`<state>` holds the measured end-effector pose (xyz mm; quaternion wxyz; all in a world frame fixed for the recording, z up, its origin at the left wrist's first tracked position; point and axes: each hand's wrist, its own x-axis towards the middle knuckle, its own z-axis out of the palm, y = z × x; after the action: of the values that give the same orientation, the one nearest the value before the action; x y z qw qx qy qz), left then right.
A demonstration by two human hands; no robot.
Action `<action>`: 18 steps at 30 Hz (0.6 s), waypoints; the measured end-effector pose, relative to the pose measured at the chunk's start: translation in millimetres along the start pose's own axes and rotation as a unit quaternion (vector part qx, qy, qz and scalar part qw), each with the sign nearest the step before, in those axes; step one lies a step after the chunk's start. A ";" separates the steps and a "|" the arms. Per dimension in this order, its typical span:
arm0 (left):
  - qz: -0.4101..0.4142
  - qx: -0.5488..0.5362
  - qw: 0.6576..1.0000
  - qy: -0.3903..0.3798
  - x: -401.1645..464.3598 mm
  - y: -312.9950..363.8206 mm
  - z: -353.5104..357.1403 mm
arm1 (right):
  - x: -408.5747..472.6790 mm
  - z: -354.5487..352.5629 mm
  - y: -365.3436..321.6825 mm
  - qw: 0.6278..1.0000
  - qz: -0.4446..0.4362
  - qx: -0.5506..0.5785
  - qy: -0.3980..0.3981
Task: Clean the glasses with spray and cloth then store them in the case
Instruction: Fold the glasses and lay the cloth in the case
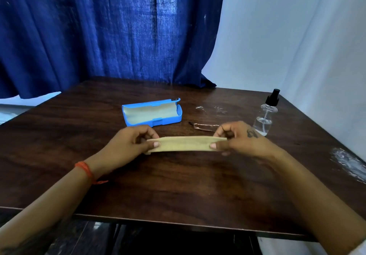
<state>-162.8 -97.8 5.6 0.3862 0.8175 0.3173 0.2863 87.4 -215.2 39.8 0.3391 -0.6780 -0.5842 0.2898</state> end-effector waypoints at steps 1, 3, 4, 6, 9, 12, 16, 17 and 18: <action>-0.014 -0.048 0.998 0.027 1.5 -1.2 -4.0 | 5.8 1.8 -4.0 0.999 -0.002 0.043 0.024; -0.019 -0.079 0.992 0.097 7.3 -3.0 -12.3 | 22.6 6.8 -11.9 0.993 0.001 0.094 0.075; -0.016 -0.062 0.988 0.138 11.2 -3.7 -16.5 | 33.2 10.2 -15.8 0.989 0.004 0.115 0.097; -0.007 0.018 0.977 0.210 20.1 -6.7 -24.3 | 55.7 18.6 -22.3 0.980 0.005 0.146 0.135; 0.004 0.138 0.955 0.263 32.4 -13.3 -29.5 | 88.8 34.3 -27.1 0.973 -0.014 0.093 0.211; 0.026 0.211 0.935 0.282 39.6 -23.2 -29.2 | 114.8 50.6 -27.6 0.962 -0.029 0.017 0.270; 0.070 0.259 0.914 0.304 41.8 -36.1 -28.0 | 130.4 68.0 -21.3 0.951 -0.063 -0.039 0.300; 0.081 0.265 0.911 0.305 42.0 -38.0 -27.4 | 131.9 71.5 -19.7 0.949 -0.067 -0.054 0.302; 0.090 0.268 0.910 0.303 42.3 -38.9 -26.9 | 132.6 74.1 -18.7 0.949 -0.069 -0.066 0.302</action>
<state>-166.7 -34.9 -2.1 0.0105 0.7894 0.4086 0.4580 37.7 -73.6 10.6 0.4735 -0.7124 -0.5179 0.0082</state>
